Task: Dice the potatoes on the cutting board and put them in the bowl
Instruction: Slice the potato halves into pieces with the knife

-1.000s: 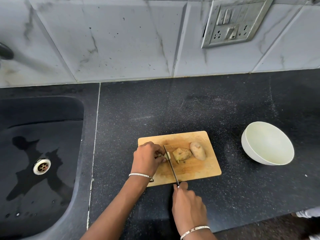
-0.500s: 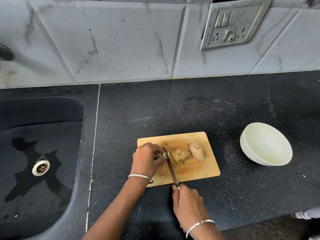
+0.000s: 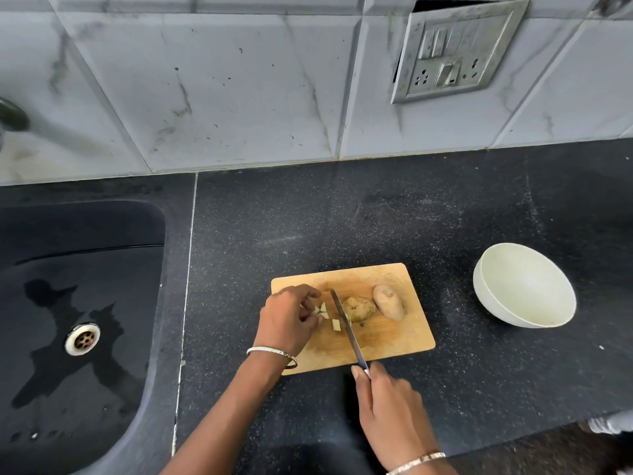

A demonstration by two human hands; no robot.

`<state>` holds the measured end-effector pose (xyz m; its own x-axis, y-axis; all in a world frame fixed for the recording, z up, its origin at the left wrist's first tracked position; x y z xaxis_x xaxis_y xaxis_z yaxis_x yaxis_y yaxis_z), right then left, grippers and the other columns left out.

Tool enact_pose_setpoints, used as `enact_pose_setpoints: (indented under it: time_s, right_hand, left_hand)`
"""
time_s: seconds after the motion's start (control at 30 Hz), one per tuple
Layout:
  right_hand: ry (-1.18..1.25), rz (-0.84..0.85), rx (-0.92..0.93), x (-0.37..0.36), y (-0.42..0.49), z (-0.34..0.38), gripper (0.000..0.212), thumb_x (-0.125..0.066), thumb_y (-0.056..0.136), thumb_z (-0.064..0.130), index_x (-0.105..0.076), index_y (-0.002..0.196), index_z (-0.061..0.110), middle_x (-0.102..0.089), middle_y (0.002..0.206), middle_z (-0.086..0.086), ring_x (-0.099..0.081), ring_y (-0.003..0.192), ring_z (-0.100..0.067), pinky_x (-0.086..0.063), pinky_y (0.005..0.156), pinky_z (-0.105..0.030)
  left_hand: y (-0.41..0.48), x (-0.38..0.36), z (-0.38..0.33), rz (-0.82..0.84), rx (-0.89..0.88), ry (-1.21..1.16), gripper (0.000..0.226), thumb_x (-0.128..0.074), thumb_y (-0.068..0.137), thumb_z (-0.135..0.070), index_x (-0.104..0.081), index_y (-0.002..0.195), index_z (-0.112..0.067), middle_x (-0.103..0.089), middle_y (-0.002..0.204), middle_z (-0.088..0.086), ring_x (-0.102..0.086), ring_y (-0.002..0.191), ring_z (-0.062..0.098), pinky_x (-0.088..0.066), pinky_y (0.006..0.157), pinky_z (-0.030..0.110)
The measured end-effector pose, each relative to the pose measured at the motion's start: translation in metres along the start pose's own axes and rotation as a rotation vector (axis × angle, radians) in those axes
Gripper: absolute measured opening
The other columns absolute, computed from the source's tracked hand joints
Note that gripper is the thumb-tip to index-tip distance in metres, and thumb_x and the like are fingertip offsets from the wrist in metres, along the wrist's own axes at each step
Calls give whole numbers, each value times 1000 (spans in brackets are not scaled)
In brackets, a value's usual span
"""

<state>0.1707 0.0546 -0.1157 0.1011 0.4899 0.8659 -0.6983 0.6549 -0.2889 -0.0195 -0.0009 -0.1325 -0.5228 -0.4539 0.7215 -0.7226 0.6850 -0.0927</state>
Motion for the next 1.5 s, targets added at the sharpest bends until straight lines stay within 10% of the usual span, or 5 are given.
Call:
enact_pose_setpoints:
  time_s: [0.4, 0.6, 1.5]
  right_hand:
    - [-121, 63, -52, -5, -10, -9, 39, -18, 99, 56, -42, 105, 26, -66, 96, 0, -66, 95, -25, -38, 63, -32]
    - [-65, 102, -15, -17, -4, 4, 32, -21, 100, 53, -38, 96, 26, -64, 94, 0, -65, 93, -26, -38, 61, -34]
    - [-86, 158, 49, -2, -11, -15, 38, -19, 97, 59, -40, 98, 28, -63, 88, 2, -65, 93, -26, -43, 64, -35]
  left_hand:
    - [-1, 1, -6, 106, -58, 157, 53, -82, 70, -31, -60, 117, -31, -47, 103, -12, -52, 88, 7, -45, 77, 21]
    - [-2, 0, -6, 109, -66, 168, 28, -81, 72, -28, -68, 96, -34, -55, 91, -14, -53, 80, 4, -46, 72, 21]
    - [-17, 8, 15, 239, 269, -478, 19, -52, 93, 4, -70, 95, -4, -72, 81, 15, -70, 70, 20, -60, 70, 31]
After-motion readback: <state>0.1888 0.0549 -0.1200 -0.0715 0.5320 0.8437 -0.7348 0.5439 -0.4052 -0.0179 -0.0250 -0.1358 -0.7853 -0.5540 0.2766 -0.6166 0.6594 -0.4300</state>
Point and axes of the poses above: each hand's wrist, its own y-axis towards the middle knuckle, its own x-axis out of the back of the hand, z = x × y, the point moved 3 cm from there along y, towards the middle knuckle
